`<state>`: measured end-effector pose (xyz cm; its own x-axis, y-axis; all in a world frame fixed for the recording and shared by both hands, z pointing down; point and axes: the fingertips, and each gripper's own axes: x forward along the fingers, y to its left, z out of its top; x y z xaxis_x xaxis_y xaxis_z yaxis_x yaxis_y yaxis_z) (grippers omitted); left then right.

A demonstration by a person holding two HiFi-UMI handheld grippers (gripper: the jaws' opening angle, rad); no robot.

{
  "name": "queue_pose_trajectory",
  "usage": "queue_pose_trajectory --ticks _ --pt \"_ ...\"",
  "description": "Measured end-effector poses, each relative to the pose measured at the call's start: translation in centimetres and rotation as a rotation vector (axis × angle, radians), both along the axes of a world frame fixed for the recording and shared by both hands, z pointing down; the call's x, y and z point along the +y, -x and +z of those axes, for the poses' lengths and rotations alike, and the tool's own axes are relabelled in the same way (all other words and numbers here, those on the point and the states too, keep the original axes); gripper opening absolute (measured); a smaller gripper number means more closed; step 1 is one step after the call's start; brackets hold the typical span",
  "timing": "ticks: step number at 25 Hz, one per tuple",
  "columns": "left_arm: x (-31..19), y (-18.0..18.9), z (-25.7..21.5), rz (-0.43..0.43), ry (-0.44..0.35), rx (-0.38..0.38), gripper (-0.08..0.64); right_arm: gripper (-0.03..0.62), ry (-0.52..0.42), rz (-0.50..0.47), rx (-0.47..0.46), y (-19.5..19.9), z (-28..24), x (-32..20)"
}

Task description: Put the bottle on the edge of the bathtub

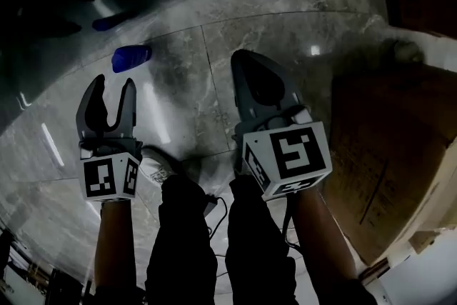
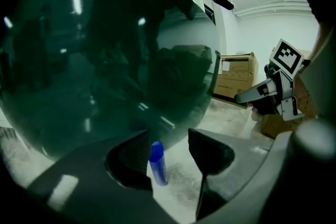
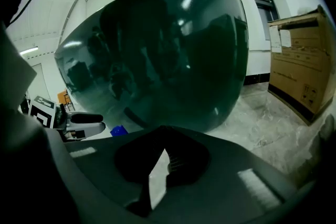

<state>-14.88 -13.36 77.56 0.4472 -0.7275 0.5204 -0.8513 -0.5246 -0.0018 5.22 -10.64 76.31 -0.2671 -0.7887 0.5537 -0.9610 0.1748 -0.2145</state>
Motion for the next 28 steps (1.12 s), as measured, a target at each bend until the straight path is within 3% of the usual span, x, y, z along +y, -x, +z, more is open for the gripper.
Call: queue_pose_trajectory --ticks 7,11,13,16,21,28 --pt "0.5 -1.5 -5.6 0.018 -0.011 -0.008 0.173 0.026 -0.011 -0.007 -0.016 0.1 -6.0 -0.2" --pt "0.4 -1.9 -8.2 0.014 -0.030 0.006 0.107 0.026 -0.016 -0.015 -0.021 0.2 -8.6 -0.2" --pt "0.4 -2.1 -9.2 0.007 -0.031 0.013 0.038 0.026 -0.017 -0.021 -0.023 0.4 -9.7 -0.2" --pt "0.7 -2.3 -10.7 0.005 -0.020 0.017 0.006 0.026 -0.022 -0.026 -0.023 0.8 -11.4 0.0" --pt "0.9 -3.1 -13.6 0.019 0.000 0.019 0.000 0.026 -0.034 -0.034 -0.005 1.4 -14.9 0.4" --pt "0.5 -4.1 -20.2 0.036 -0.021 0.046 0.001 0.026 -0.121 -0.029 0.001 2.3 -22.1 -1.0"
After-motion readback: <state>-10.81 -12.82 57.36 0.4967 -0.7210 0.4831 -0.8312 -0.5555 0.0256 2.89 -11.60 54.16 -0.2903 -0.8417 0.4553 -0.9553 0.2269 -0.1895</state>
